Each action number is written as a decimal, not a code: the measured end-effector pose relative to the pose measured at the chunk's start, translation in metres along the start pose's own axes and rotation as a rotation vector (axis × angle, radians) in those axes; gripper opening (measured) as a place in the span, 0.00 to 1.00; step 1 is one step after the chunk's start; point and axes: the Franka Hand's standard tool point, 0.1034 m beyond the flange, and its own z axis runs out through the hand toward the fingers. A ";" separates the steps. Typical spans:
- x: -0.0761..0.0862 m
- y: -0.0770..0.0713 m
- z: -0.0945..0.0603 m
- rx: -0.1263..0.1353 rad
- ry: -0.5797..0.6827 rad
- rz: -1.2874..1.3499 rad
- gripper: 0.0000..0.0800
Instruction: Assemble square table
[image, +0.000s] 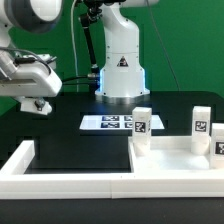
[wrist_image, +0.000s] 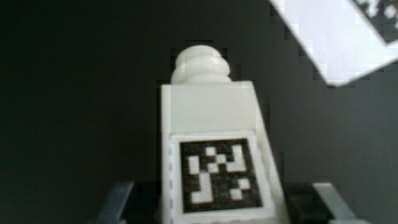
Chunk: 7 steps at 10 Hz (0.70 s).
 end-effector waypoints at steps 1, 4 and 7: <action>0.007 -0.026 -0.022 -0.018 0.076 -0.042 0.36; 0.013 -0.031 -0.029 -0.045 0.307 -0.049 0.36; 0.020 -0.116 -0.070 -0.052 0.580 -0.047 0.36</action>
Offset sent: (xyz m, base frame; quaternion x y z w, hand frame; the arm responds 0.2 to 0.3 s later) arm 0.0000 0.0000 0.0000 0.0000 0.1938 0.0000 0.9810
